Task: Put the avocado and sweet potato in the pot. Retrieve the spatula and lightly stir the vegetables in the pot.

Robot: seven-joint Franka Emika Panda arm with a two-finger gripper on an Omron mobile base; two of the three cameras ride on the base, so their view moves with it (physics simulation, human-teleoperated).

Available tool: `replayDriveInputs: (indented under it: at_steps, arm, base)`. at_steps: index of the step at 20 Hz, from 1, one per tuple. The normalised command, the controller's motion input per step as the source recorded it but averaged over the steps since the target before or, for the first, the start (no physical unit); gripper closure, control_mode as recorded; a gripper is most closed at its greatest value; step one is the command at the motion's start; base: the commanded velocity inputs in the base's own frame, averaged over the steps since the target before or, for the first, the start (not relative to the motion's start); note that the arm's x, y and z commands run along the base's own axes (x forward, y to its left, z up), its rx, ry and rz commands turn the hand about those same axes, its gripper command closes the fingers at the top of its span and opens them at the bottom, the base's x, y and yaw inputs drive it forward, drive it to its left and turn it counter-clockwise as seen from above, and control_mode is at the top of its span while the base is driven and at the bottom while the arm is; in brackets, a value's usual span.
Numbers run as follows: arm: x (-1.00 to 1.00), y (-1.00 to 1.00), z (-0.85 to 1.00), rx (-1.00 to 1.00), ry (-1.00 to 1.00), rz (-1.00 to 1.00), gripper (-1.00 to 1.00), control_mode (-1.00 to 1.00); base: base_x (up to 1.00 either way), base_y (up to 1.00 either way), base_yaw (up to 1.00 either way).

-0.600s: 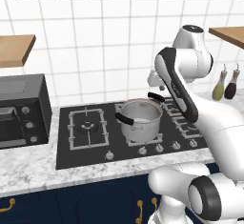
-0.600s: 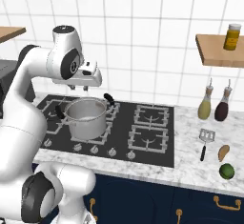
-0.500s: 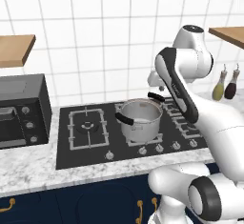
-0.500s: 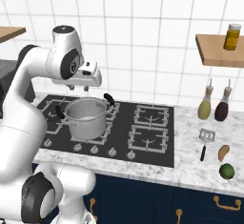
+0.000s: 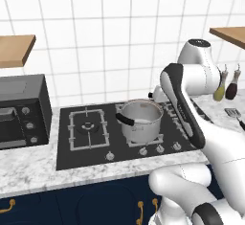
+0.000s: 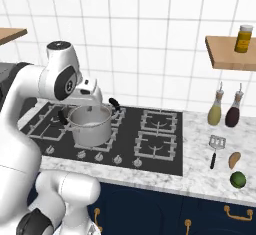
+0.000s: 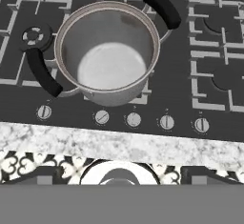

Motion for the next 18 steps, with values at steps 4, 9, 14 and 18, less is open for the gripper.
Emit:
replayDriveInputs:
  at_steps: [4,9,14,18]
  arm:
    - [-0.06,-0.01,-0.06,0.00,-0.06,-0.04,-1.00,-1.00]
    - [0.00,-0.07,0.00,0.01,-0.04,-0.01,-1.00,1.00]
    - [0.00,0.00,0.00,0.00,0.00,0.00,-1.00,1.00]
    - [0.00,0.00,0.00,0.00,0.00,0.00,-1.00,1.00]
  base:
    - [0.00,0.00,0.00]
    - [0.00,-0.41,0.00]
    - [0.00,-0.87,0.00]
    - [0.01,-0.44,0.00]
